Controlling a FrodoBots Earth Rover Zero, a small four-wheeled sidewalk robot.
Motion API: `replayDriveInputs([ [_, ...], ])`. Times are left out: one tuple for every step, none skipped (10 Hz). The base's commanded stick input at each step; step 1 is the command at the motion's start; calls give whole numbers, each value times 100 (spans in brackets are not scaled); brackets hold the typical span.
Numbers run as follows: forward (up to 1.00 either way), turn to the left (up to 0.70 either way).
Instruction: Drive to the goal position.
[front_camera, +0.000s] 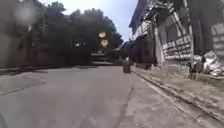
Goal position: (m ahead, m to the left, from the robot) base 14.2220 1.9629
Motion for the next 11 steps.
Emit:
replayDriveInputs([
  [100,0],
  [100,0],
  [100,0],
  [100,0],
  [100,0],
  [100,0],
  [100,0],
  [100,0],
  [100,0],
  [100,0],
  [100,0],
])
